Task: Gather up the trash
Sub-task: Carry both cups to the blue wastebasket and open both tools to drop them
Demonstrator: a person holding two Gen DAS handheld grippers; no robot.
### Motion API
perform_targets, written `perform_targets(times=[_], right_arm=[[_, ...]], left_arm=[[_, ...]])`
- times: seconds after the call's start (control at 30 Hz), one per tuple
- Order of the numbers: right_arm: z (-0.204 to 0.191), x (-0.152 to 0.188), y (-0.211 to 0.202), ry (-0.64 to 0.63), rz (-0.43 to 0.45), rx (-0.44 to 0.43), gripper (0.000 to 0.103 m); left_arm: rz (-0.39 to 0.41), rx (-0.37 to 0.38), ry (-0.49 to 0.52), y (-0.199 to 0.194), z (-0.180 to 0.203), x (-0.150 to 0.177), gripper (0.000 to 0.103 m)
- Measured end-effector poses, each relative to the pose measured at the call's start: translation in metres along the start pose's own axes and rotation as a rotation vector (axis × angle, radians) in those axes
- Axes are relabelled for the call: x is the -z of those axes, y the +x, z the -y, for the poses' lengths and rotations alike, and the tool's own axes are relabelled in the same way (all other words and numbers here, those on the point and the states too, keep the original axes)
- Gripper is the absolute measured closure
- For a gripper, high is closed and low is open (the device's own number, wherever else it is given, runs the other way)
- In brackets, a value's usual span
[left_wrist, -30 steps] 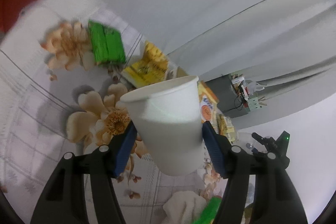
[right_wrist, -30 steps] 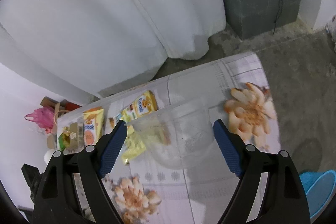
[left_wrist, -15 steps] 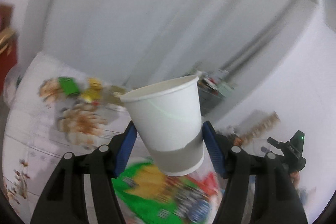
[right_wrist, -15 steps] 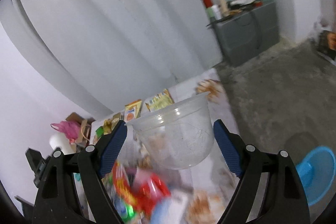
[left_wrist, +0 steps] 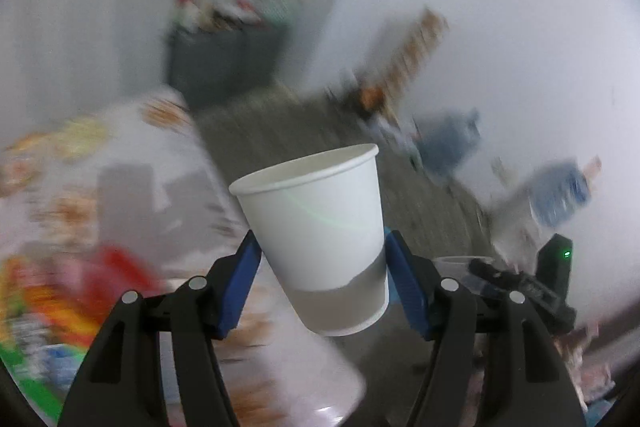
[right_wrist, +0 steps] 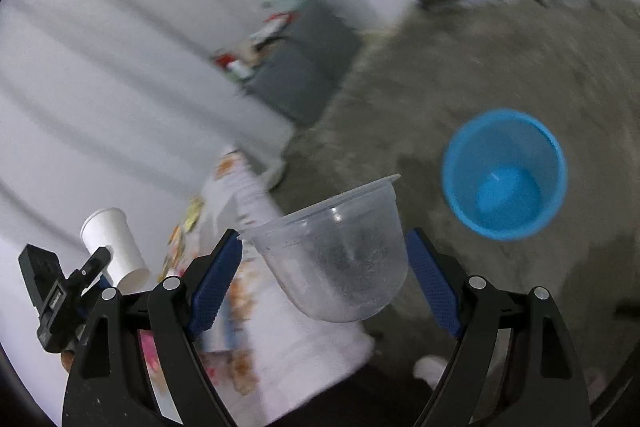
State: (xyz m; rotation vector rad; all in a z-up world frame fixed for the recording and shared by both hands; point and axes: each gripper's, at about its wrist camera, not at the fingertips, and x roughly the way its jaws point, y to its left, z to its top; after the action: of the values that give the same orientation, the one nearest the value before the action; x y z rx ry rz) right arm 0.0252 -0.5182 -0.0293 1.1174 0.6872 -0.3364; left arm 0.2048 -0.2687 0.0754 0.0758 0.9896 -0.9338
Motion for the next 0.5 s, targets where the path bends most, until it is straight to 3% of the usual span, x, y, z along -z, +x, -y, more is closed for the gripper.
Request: perform_targets(times=[0.1,0.2,0.3,0.47,0.5], right_arm=[[0.04,-0.006,0.012,0.098,0.007,0.011,0.024],[0.083,-0.018,0.03,0.22,0.002,0.018,0.024],[0.119,-0.026,0.048,0.324,-0.009,0.021,0.024],[0.181,-0.046,0.082,0.505,-0.034,-0.026,0.02],[0.192,-0.049,0.091,0.54,-0.04,-0.027,0.018]], left_arm=[[-0.142,0.014,0.085,0.083,0.058,-0.006,0.041],[-0.233,-0.003,0.173,0.157,0.107,-0.003,0.04],[-0.317,-0.003,0.173,0.219,0.136,0.004,0.04],[-0.354,-0.03,0.144,0.305,0.149,0.007,0.038],[-0.353,-0.047,0.145,0.317,0.151,0.006,0.031]])
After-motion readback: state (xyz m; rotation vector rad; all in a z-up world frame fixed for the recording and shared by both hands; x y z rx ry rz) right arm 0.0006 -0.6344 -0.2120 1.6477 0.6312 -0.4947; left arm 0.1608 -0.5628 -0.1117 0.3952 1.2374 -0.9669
